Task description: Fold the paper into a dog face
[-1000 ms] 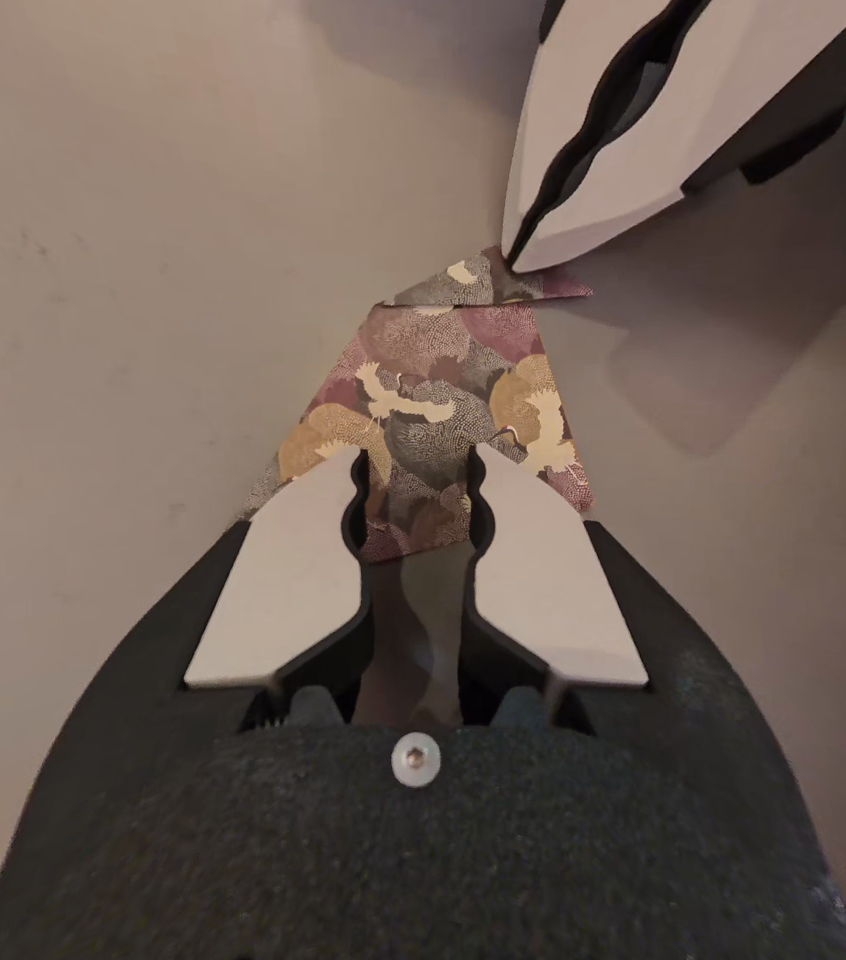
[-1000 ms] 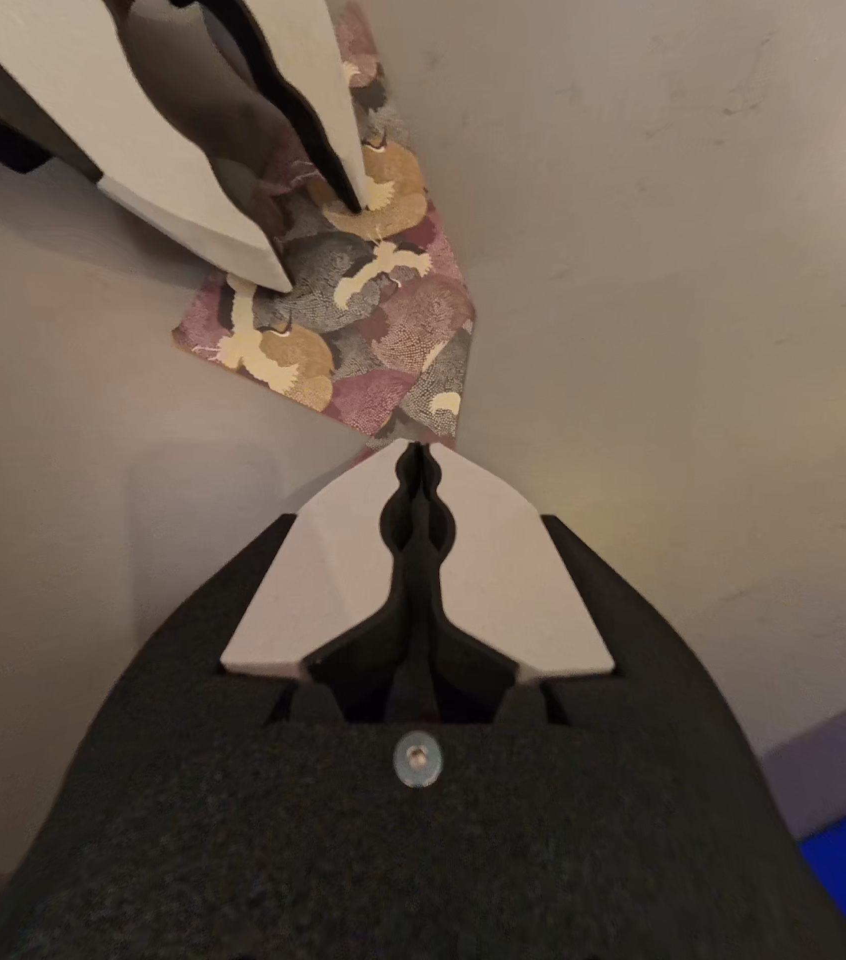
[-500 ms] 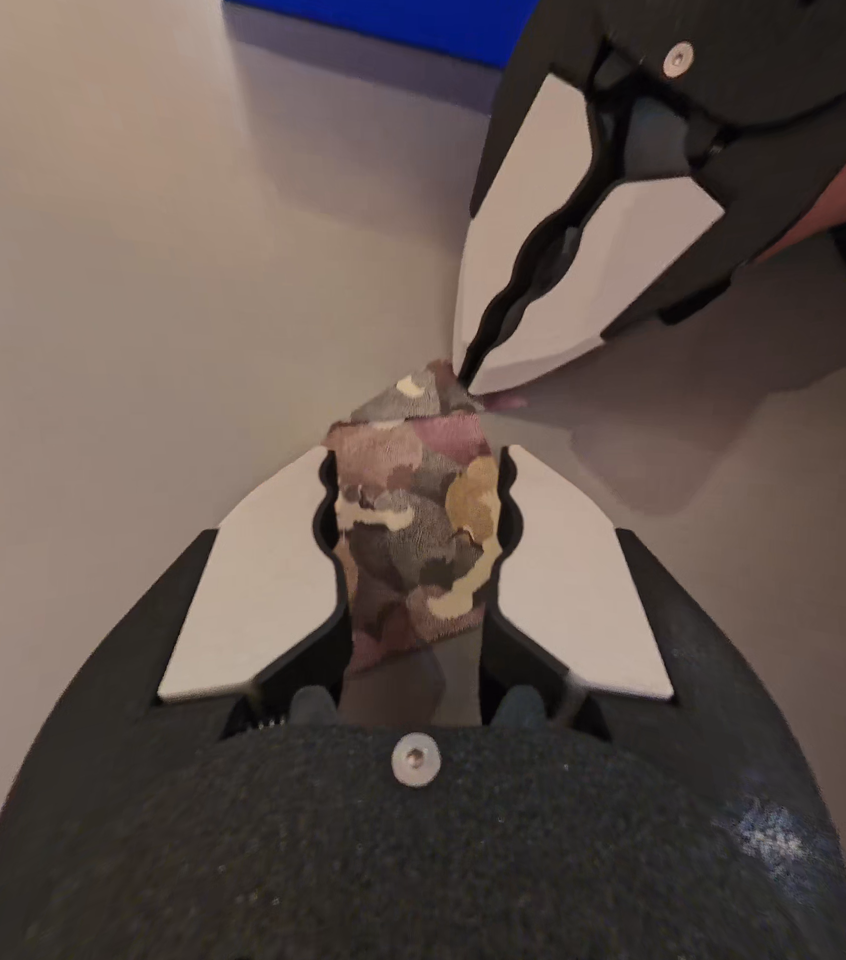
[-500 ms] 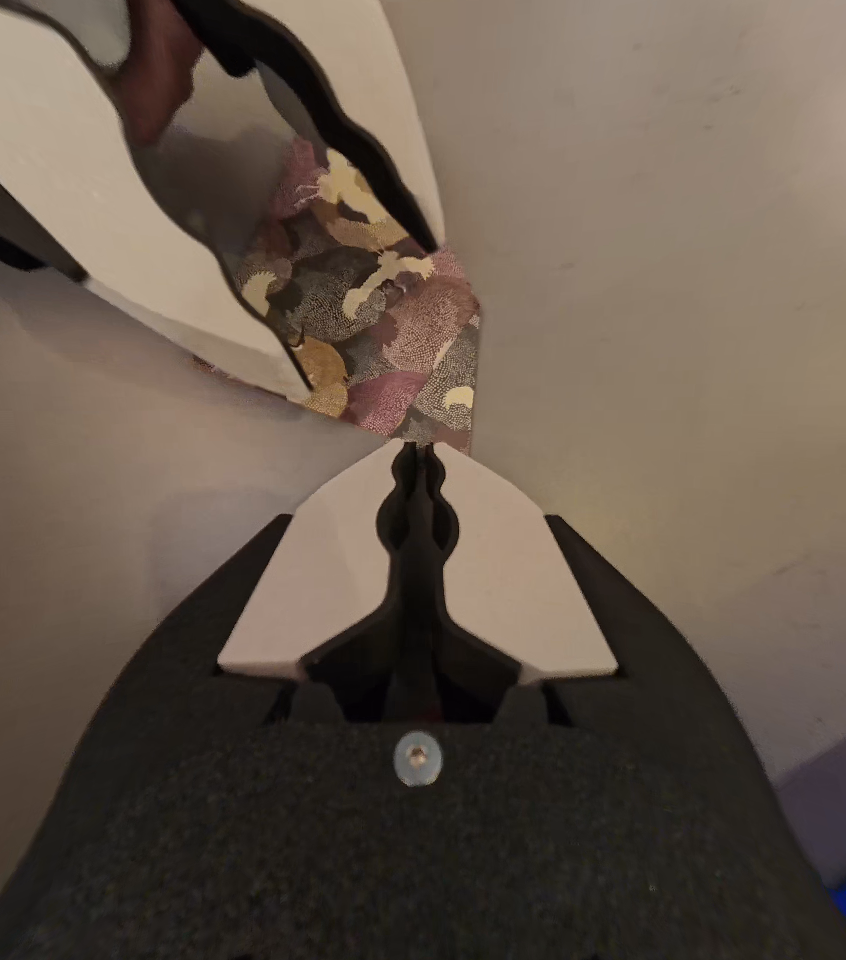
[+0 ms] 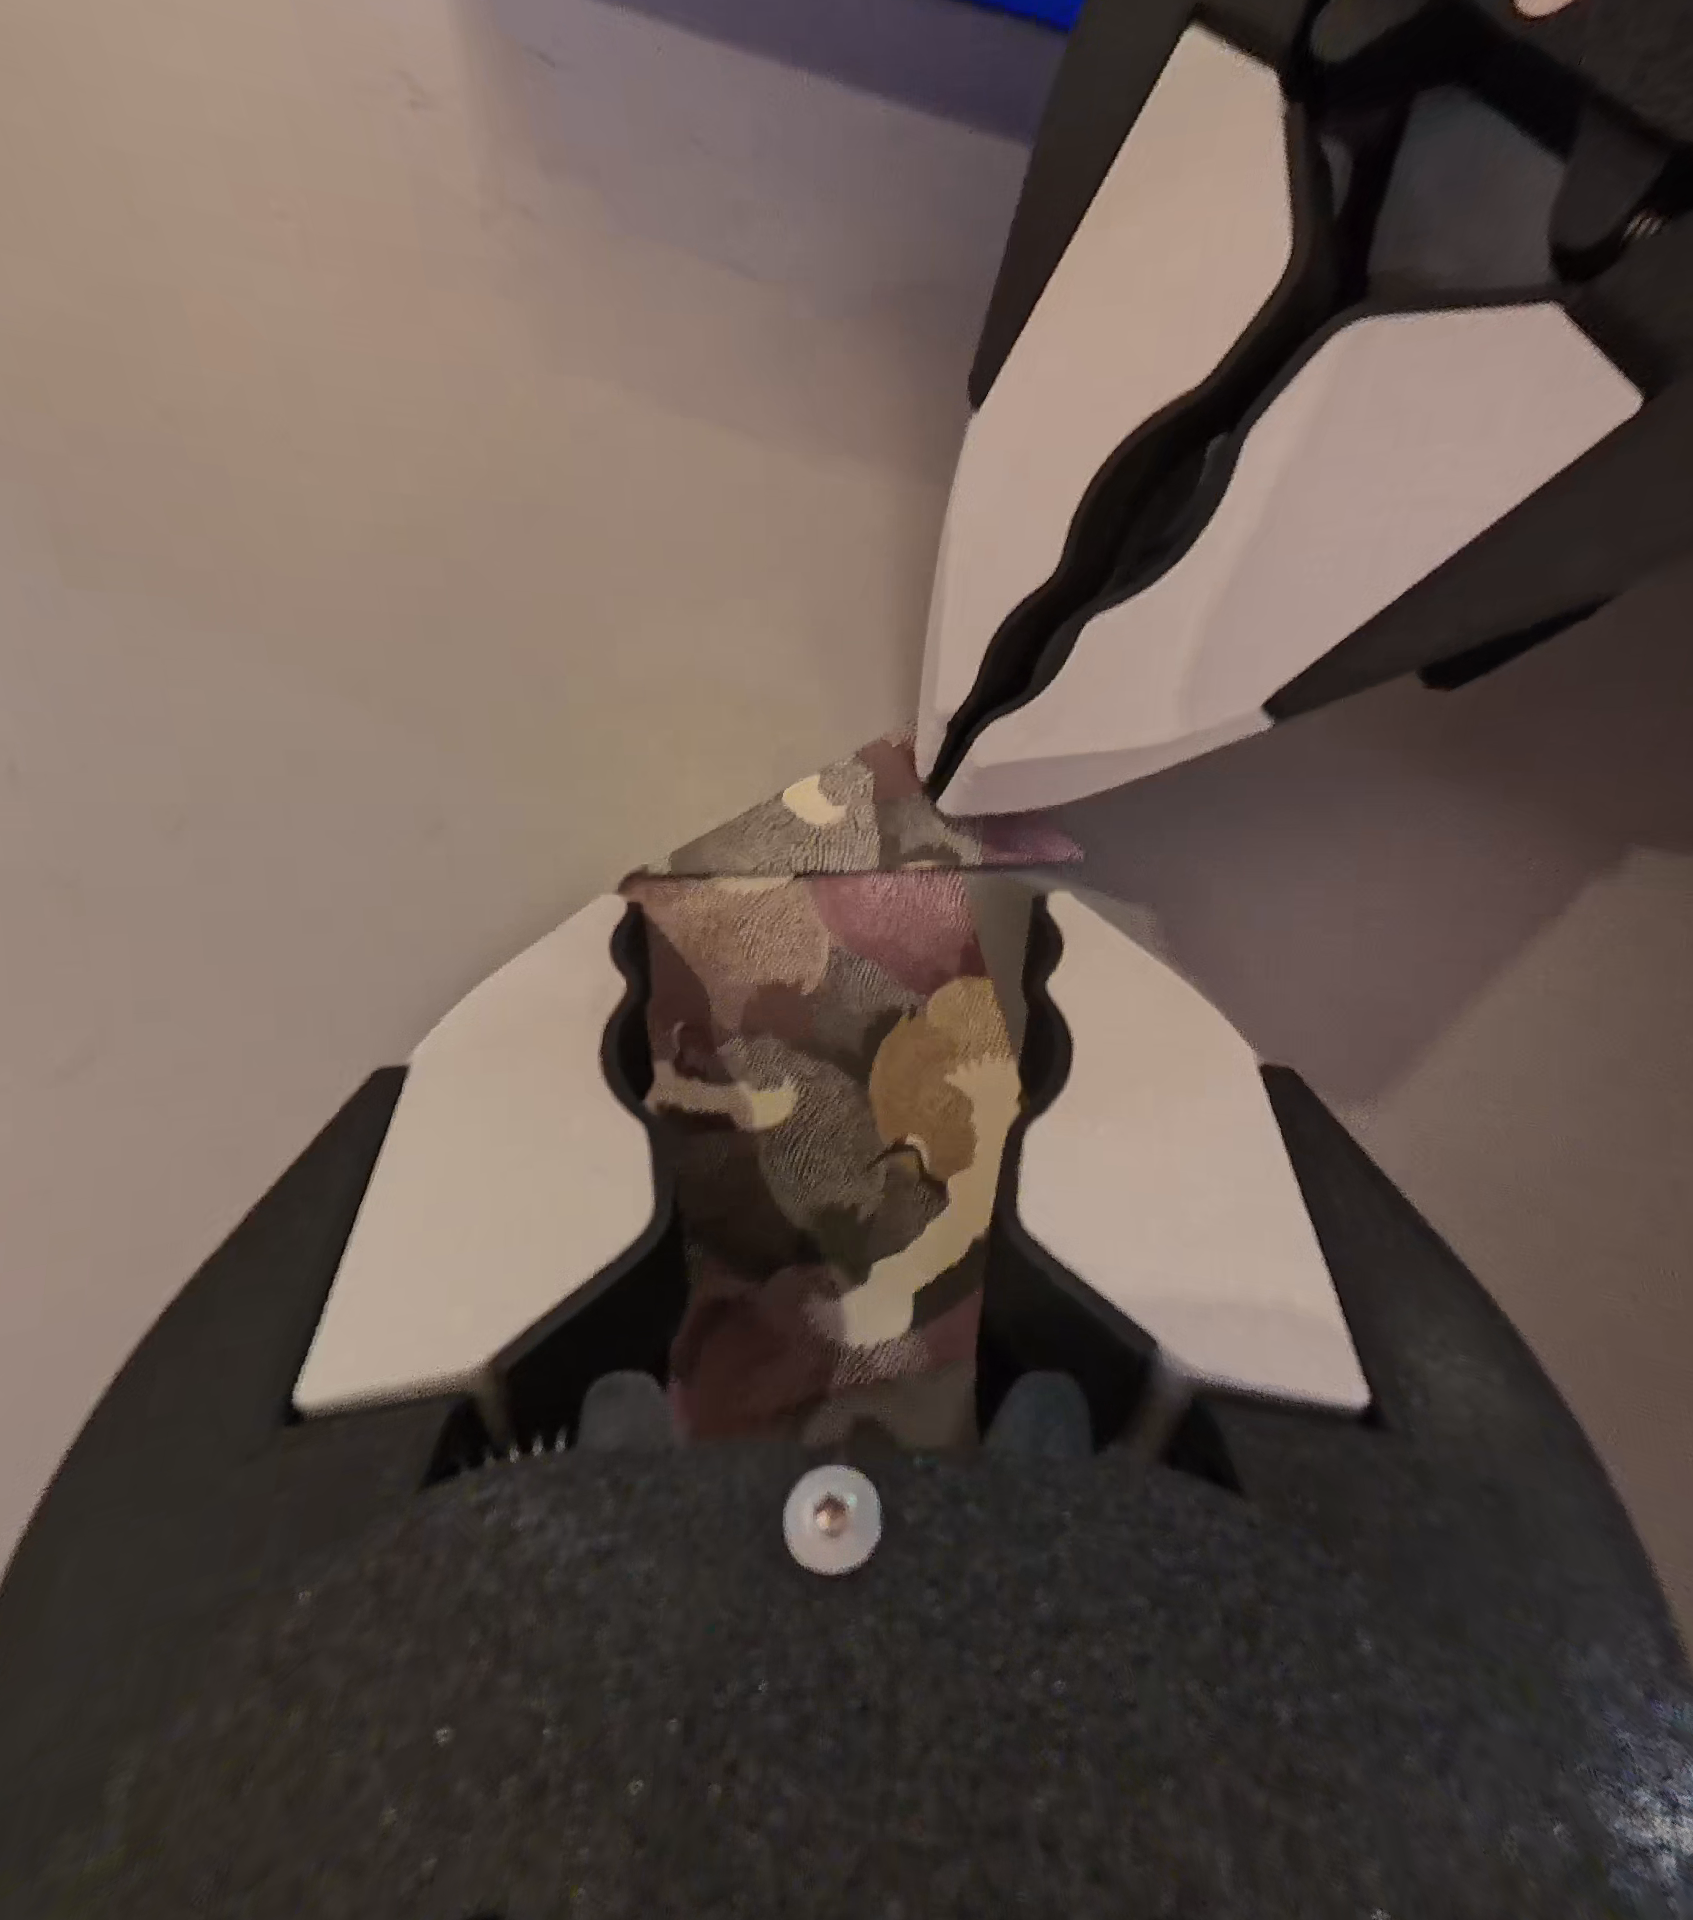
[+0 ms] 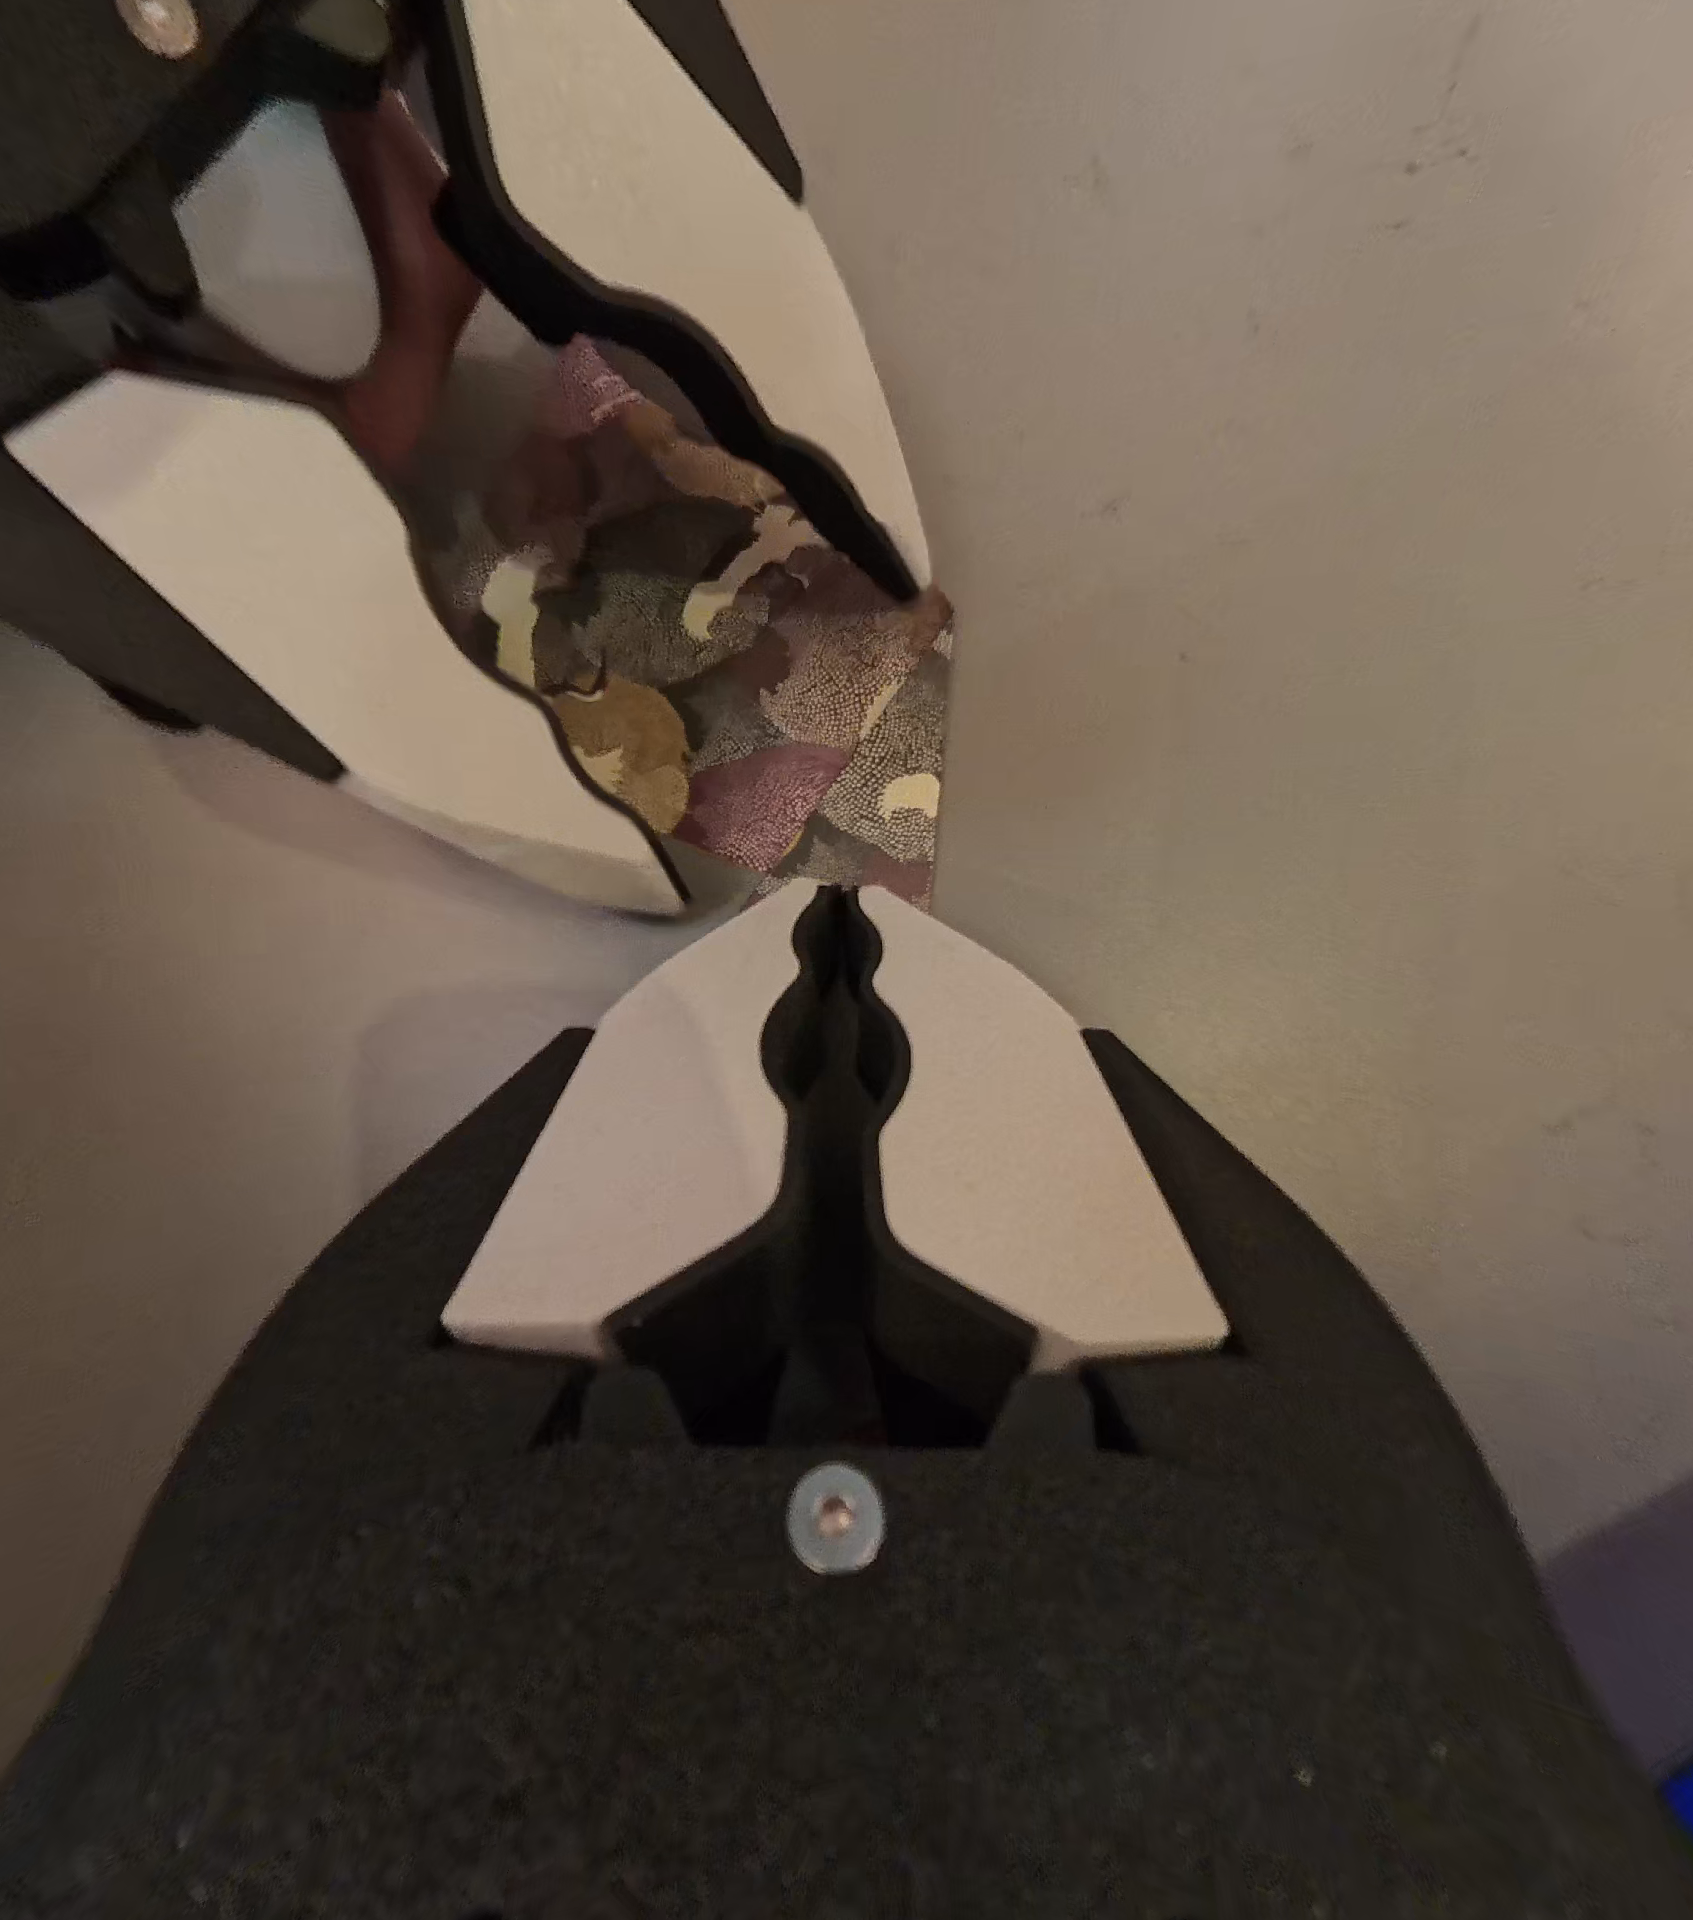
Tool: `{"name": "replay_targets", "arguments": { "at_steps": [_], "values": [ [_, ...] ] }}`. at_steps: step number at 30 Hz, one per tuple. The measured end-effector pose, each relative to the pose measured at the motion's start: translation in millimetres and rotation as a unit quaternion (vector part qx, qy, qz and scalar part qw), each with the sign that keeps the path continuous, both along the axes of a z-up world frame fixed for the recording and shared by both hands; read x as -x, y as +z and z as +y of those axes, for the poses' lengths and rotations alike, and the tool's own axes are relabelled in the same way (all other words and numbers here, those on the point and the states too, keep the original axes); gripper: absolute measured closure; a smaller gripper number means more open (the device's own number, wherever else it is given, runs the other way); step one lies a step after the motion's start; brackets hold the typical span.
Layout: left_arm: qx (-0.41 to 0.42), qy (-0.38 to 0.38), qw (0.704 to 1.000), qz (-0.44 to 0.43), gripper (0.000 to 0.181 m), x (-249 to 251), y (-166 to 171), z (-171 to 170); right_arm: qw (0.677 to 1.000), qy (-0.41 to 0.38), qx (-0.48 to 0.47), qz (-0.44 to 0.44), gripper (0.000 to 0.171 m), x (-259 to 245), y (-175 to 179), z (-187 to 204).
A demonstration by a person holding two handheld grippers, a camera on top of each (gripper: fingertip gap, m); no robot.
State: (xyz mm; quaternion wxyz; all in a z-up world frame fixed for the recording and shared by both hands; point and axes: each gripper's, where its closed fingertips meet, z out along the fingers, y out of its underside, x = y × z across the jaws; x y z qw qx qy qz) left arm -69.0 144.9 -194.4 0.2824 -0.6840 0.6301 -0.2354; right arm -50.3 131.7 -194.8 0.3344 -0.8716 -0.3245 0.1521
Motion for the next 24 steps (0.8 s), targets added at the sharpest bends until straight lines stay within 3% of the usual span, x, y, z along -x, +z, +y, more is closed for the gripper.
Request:
{"name": "replay_targets", "arguments": {
  "at_steps": [5,8,13,17,21,24],
  "values": [
    [0.005,0.003,1.000,0.016,0.119,39.4,4.2,14.5,1.000,0.023,0.007,0.008,0.166,0.2,0.5,-2.4],
    [0.010,0.001,1.000,0.028,0.134,63.1,3.2,17.1,1.000,0.022,0.017,0.012,0.159,2.9,1.1,-4.5],
    [0.003,-0.014,0.999,0.031,0.142,68.6,0.7,22.7,0.997,0.061,0.039,0.019,0.150,25.2,2.6,-21.6],
    [-0.008,-0.128,0.990,0.060,0.167,71.5,0.0,13.4,0.990,0.134,0.023,-0.032,0.142,33.8,29.3,-35.4],
    [-0.007,-0.229,0.969,0.093,0.170,78.6,-0.6,14.8,0.973,0.186,-0.042,-0.128,0.111,29.3,57.7,-24.7],
    [-0.014,-0.277,0.955,0.108,0.174,83.4,-0.8,20.3,0.964,0.215,-0.012,-0.153,0.106,27.4,47.8,-16.8]
  ]
}}
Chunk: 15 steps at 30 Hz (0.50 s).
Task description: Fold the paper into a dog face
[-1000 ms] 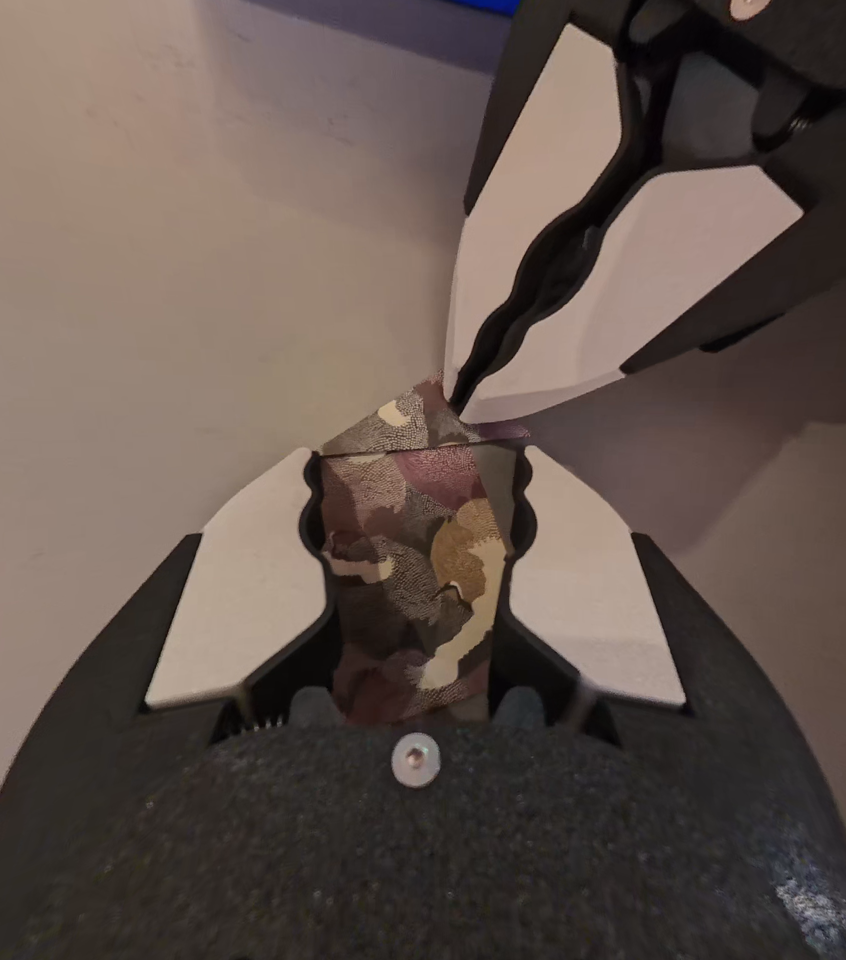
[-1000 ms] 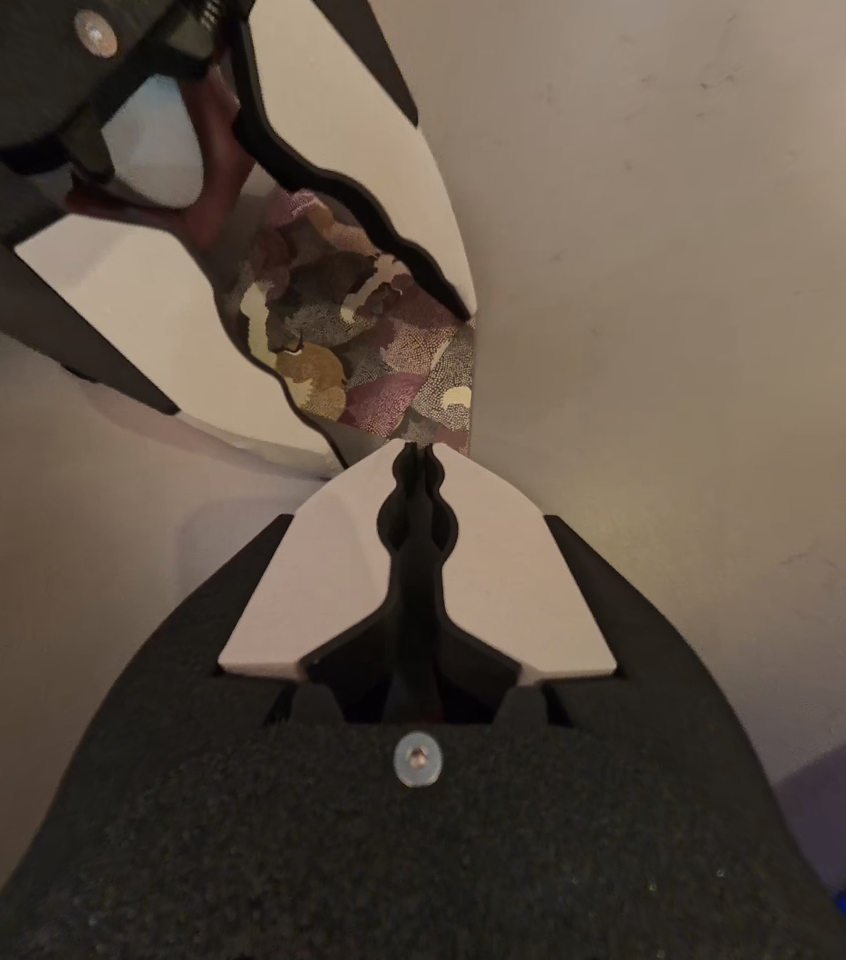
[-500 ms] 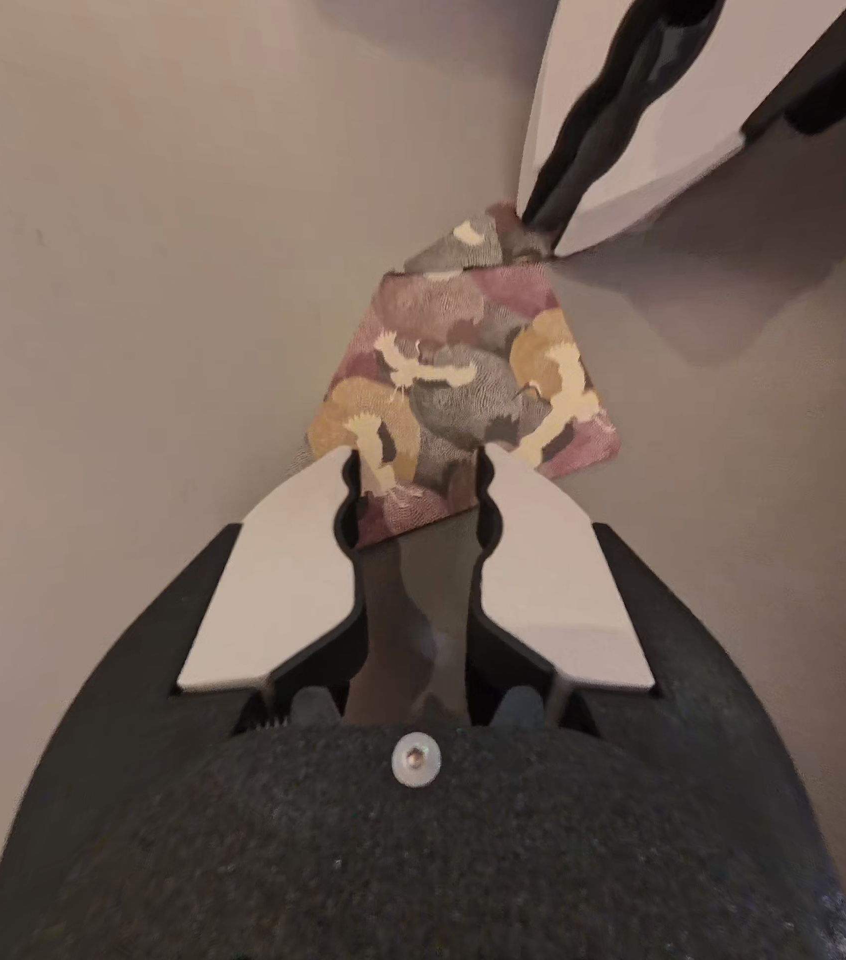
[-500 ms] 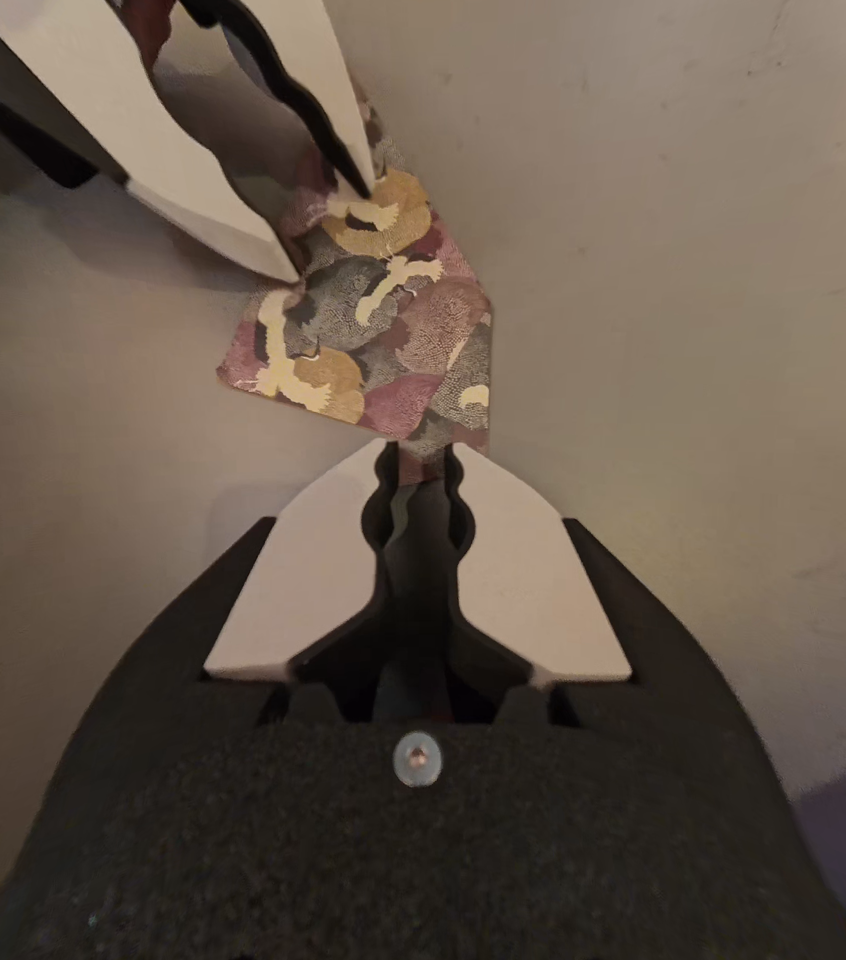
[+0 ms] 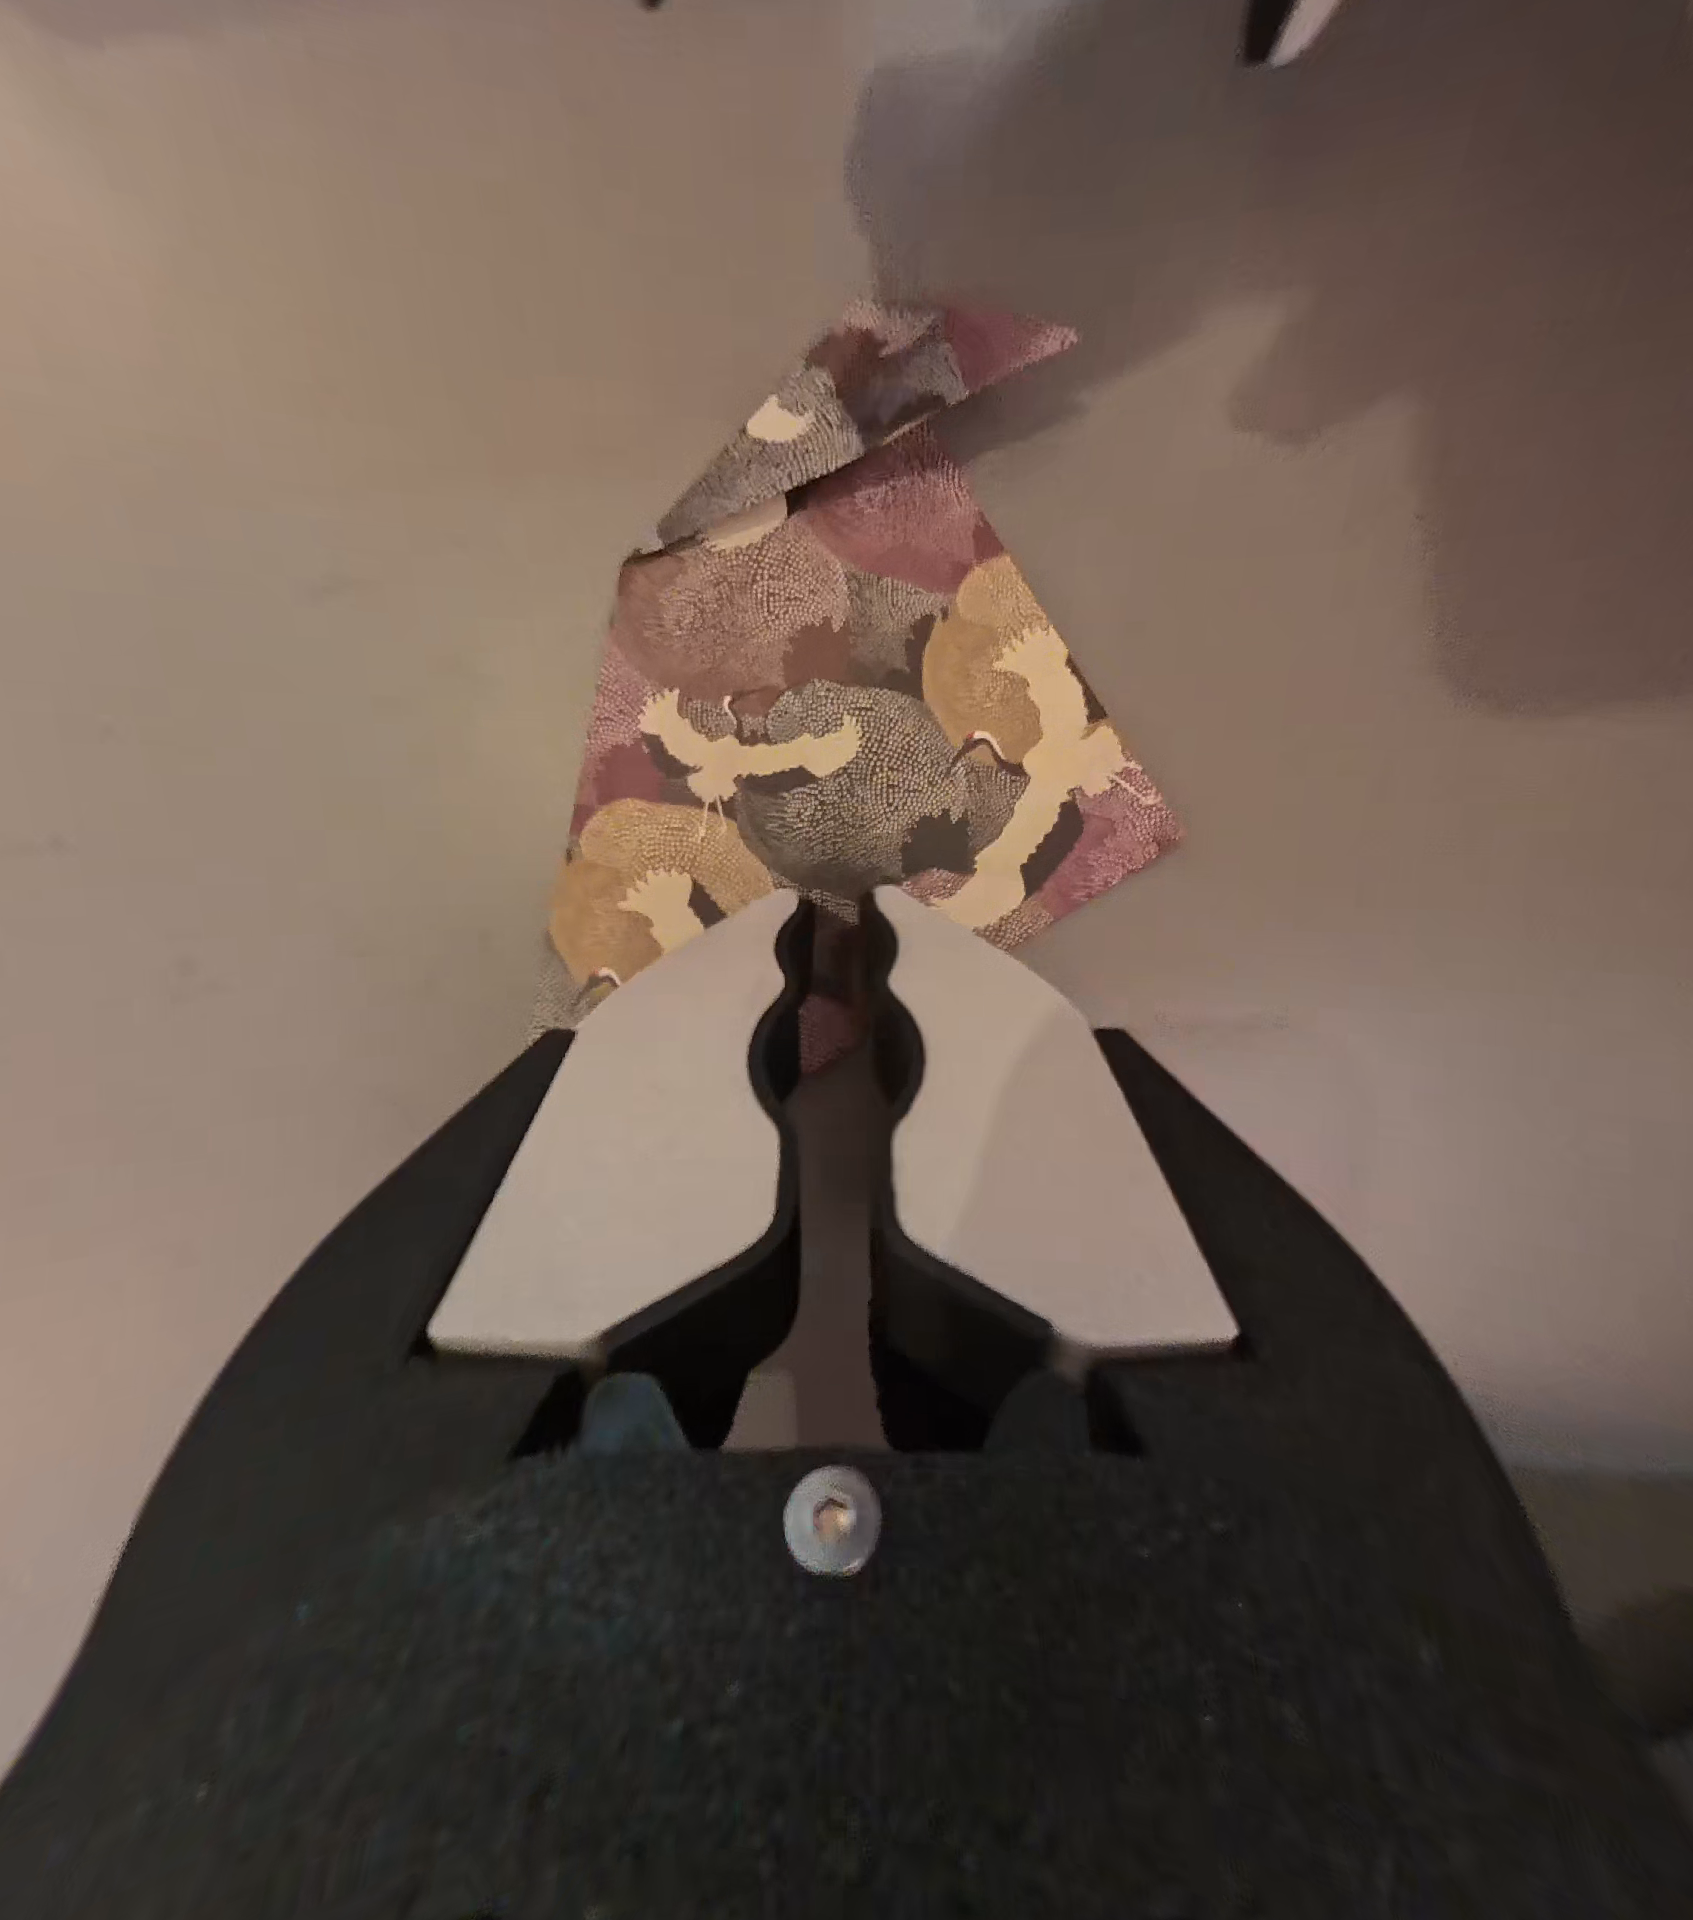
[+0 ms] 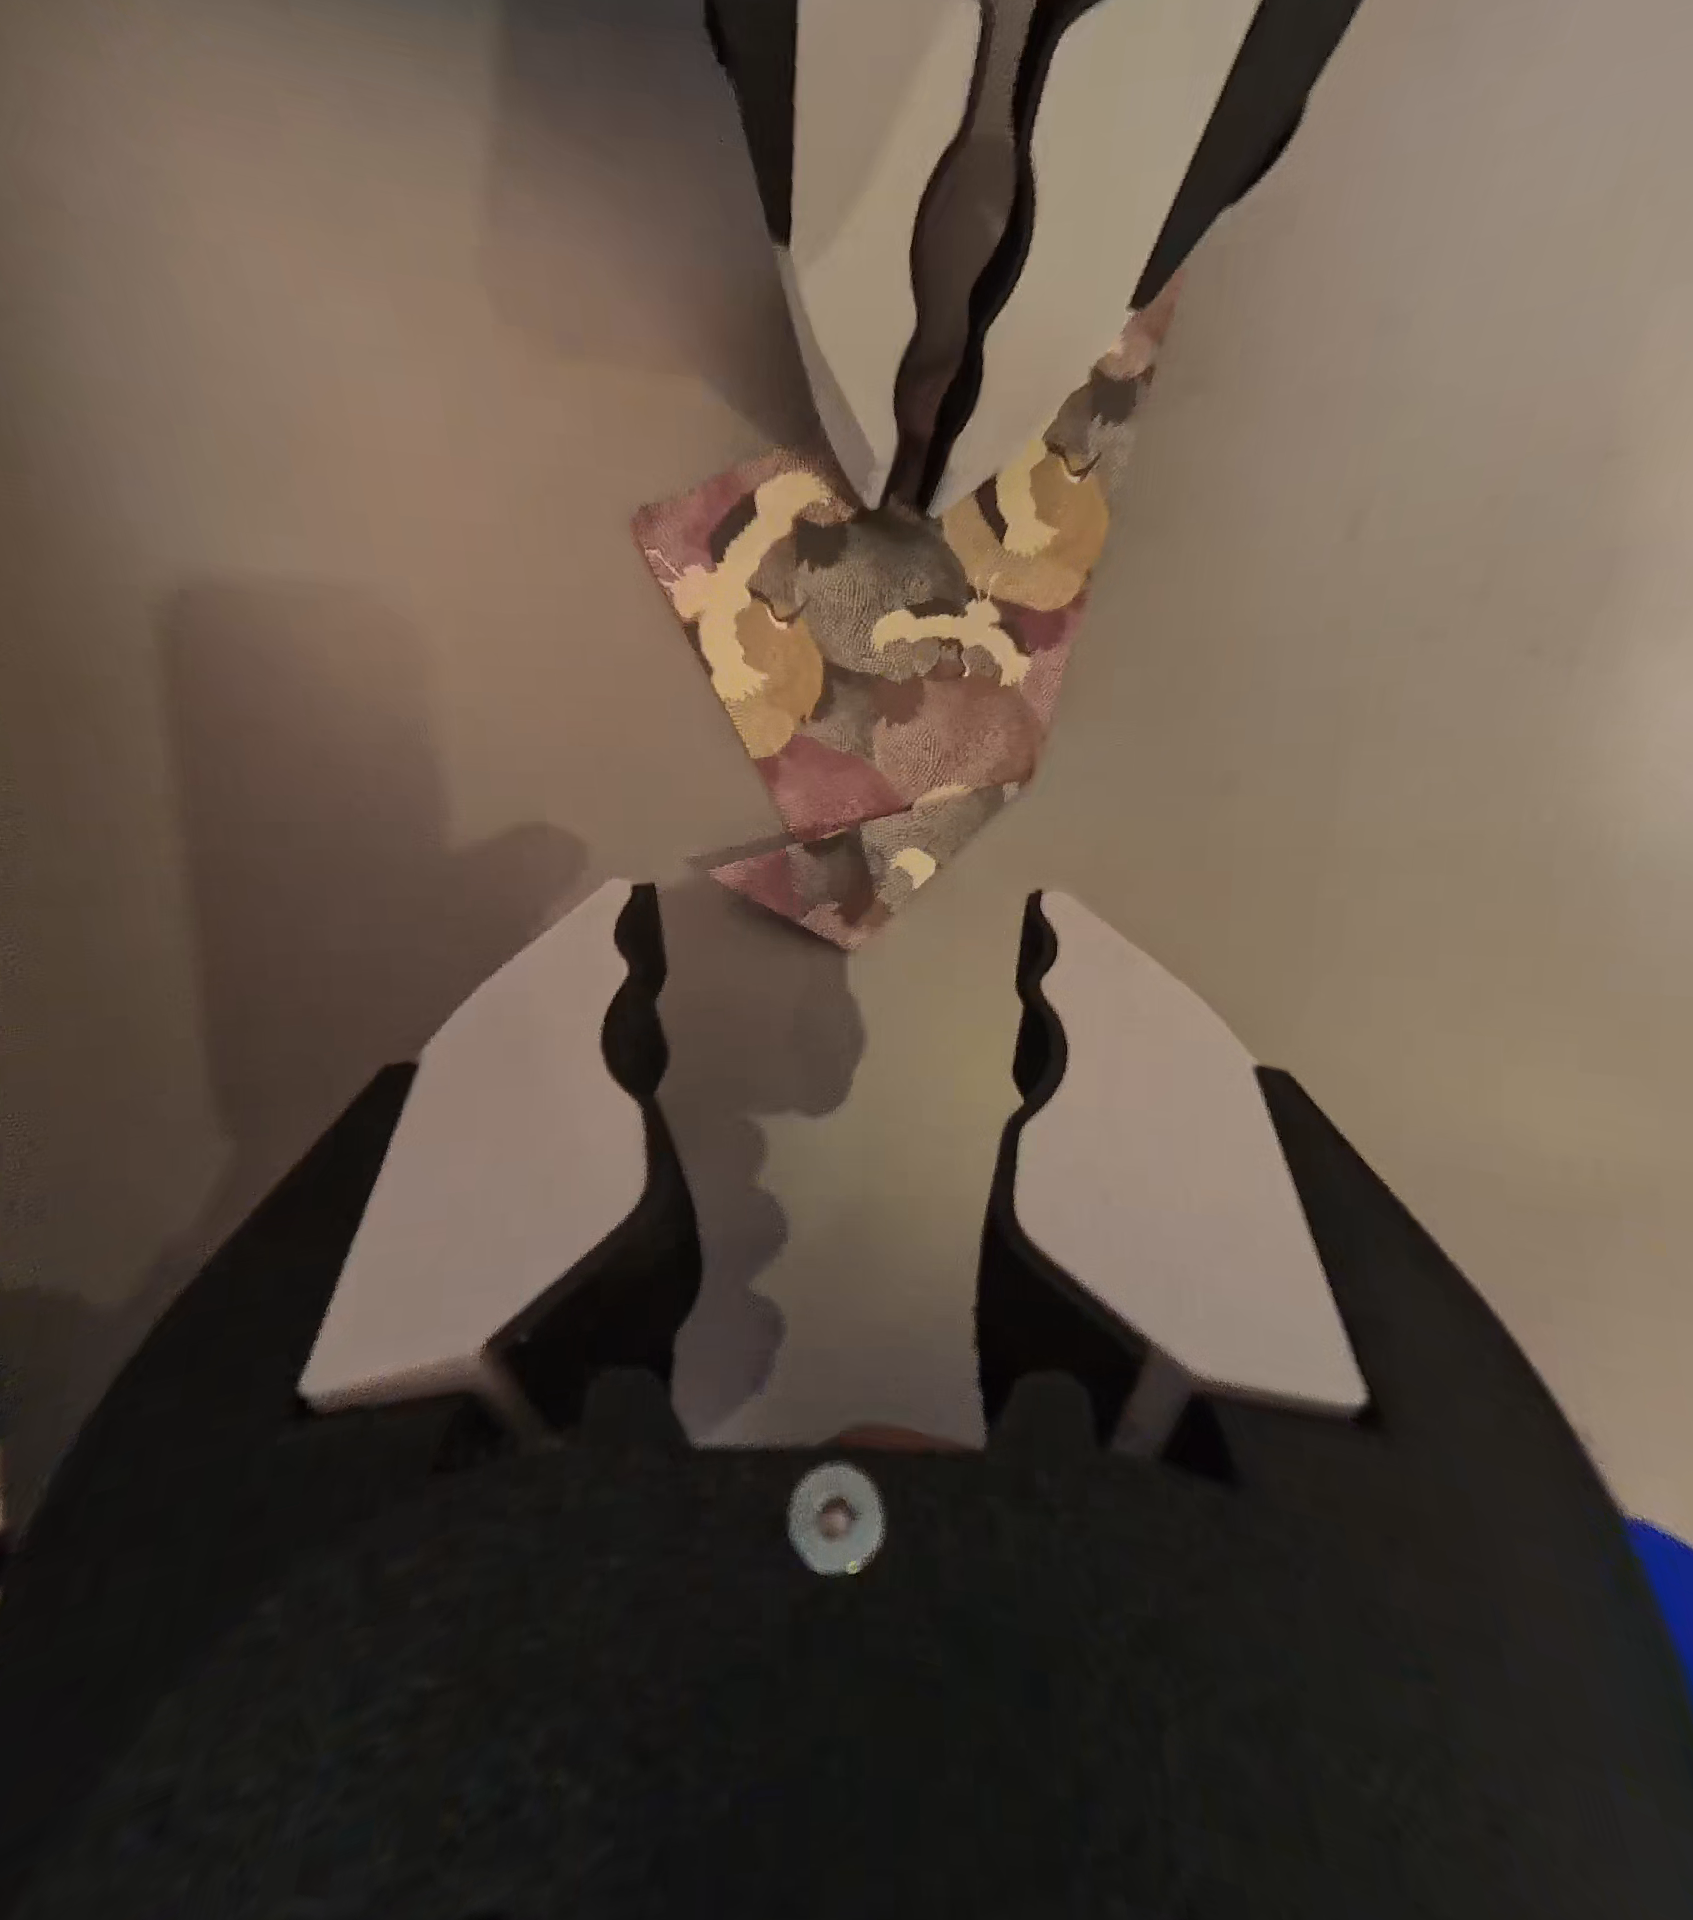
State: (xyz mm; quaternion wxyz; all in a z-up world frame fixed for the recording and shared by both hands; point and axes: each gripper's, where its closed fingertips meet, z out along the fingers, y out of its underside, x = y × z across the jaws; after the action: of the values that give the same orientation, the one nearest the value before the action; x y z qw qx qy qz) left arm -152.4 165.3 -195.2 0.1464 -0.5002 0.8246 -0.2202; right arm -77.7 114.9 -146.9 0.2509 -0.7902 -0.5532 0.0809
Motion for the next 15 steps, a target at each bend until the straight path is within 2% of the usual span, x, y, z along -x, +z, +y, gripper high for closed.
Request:
{"name": "replay_targets", "arguments": {
  "at_steps": [6,9,15],
  "values": [
    [0.001,-0.026,1.000,0.004,0.175,2.6,0.1,2.2,0.998,0.034,0.034,0.042,0.113,18.5,-30.0,21.4],
    [0.005,-0.020,1.000,-0.006,0.176,3.5,0.1,4.4,0.997,0.050,0.047,0.023,0.111,14.2,-43.2,22.5],
    [0.005,-0.028,1.000,-0.009,0.177,3.9,0.0,9.3,0.995,0.096,0.002,-0.016,0.104,16.8,-26.9,27.0]
  ]
}}
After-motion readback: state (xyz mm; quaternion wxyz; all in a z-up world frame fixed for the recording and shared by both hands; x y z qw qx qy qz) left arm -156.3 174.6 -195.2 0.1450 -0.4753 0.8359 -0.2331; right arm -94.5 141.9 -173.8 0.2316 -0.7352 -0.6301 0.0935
